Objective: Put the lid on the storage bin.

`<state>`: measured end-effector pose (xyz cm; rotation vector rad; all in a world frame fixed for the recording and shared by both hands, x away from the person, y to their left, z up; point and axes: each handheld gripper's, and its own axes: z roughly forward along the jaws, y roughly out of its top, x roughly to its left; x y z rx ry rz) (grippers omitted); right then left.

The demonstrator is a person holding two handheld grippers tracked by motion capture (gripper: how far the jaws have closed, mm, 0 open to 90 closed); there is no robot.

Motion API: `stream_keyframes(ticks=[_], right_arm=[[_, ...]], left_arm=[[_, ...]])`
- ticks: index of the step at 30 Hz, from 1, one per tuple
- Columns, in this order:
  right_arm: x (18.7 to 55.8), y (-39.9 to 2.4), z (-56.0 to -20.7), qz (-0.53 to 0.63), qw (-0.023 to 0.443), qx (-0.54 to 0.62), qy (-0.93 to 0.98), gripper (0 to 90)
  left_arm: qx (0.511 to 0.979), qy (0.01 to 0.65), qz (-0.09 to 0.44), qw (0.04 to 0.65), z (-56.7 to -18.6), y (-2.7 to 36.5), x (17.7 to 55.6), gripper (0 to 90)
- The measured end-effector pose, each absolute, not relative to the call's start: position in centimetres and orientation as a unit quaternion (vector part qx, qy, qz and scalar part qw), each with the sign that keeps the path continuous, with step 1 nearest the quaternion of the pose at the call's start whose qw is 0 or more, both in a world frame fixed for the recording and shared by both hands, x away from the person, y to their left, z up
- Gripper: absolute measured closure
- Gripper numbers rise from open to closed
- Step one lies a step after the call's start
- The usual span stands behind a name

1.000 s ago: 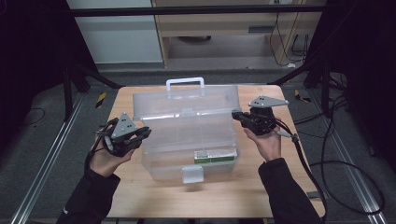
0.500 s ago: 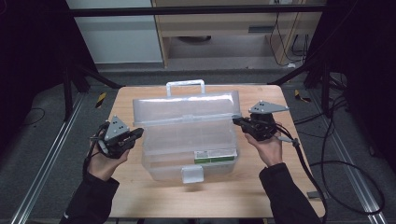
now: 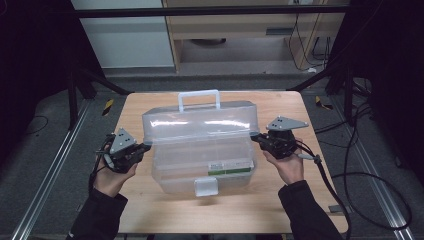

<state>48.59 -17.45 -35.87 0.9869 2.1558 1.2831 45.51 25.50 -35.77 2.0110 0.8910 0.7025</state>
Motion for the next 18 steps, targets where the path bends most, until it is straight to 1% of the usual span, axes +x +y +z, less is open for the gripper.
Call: stream_keyframes(ticks=[8,18], right_arm=[[47.9,-18.1,-36.8,0.457,0.219,0.363,0.782,89.1],[47.2,-19.1,-37.9,0.453,0.217,0.370,0.781,90.0]], left_arm=[[0.802,0.350,0.273,0.400,-36.6,25.6,44.9,89.2],[0.809,0.349,0.266,0.390,-37.6,25.7,44.3,89.2]])
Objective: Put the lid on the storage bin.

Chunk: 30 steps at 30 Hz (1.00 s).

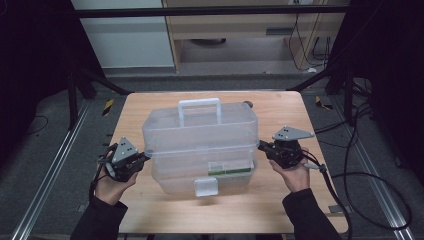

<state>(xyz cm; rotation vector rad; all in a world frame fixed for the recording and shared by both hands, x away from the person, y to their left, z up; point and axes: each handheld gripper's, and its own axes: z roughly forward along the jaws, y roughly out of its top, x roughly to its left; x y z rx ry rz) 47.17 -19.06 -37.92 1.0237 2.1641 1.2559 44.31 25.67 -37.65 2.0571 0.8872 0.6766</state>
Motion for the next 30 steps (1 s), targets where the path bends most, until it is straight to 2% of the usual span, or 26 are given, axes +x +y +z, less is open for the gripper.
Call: stream_keyframes(ticks=[21,30], right_arm=[[45.8,-19.0,-39.9,0.426,0.213,0.366,0.800,89.6],[45.6,-18.7,-40.5,0.394,0.225,0.368,0.812,89.6]], left_arm=[[0.821,0.352,0.256,0.369,-39.6,25.7,43.1,88.3],[0.827,0.354,0.256,0.354,-40.4,26.0,42.8,87.9]])
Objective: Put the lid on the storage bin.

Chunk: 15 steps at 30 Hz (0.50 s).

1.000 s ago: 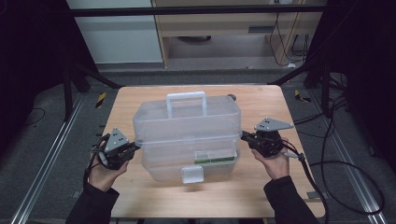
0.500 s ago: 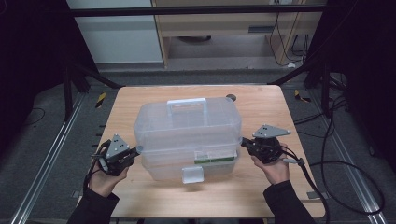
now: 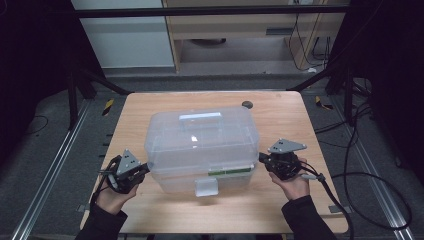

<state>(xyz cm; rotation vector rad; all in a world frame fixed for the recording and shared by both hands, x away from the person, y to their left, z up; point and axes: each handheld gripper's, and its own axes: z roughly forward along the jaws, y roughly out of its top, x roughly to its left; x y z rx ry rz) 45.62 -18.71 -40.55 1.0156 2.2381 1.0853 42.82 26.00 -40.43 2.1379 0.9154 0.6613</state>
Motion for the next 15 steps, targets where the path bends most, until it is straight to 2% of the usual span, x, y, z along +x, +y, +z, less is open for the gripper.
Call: stream_keyframes(ticks=[5,11,15], right_arm=[[45.5,-18.4,-41.1,0.357,0.241,0.365,0.825,89.8],[45.5,-19.5,-41.2,0.349,0.259,0.376,0.819,89.7],[45.7,-21.2,-42.0,0.352,0.263,0.402,0.803,84.3]], left_arm=[[0.822,0.373,0.257,0.347,-41.0,26.6,43.1,88.4],[0.807,0.411,0.262,0.335,-41.5,28.0,43.6,84.9],[0.785,0.442,0.264,0.345,-42.0,29.5,44.1,79.3]])
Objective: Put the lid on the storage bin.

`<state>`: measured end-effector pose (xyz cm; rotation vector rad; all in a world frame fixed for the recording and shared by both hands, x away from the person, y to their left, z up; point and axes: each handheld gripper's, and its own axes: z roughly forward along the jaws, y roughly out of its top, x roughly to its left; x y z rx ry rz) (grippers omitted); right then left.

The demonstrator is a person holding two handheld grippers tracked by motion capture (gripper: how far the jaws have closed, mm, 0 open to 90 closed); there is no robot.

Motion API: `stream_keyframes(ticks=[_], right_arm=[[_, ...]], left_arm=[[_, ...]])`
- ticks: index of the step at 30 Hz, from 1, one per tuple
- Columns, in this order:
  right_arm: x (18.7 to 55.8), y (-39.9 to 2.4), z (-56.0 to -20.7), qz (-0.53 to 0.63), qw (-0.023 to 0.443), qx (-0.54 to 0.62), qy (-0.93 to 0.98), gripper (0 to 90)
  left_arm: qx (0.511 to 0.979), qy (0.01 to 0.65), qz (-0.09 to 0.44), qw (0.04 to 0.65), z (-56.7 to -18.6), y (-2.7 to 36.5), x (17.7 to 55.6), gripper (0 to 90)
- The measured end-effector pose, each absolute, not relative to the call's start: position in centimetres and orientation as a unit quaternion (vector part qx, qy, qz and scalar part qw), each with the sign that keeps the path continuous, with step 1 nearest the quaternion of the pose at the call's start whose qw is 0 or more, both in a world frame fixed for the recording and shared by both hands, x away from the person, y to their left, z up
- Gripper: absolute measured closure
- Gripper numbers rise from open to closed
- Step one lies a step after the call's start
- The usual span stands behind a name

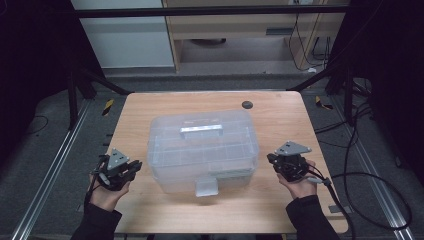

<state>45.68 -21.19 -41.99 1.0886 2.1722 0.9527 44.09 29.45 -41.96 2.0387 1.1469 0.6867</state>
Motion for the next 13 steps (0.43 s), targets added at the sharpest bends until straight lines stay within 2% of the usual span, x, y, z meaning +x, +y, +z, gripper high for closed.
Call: stream_keyframes(ticks=[7,13], right_arm=[[46.1,-23.9,-43.3,0.351,0.274,0.442,0.779,73.8],[46.2,-25.4,-43.9,0.349,0.281,0.466,0.763,60.0]], left_arm=[[0.767,0.472,0.278,0.335,-43.5,31.1,44.8,66.2],[0.757,0.493,0.289,0.317,-44.5,32.2,45.3,54.5]])
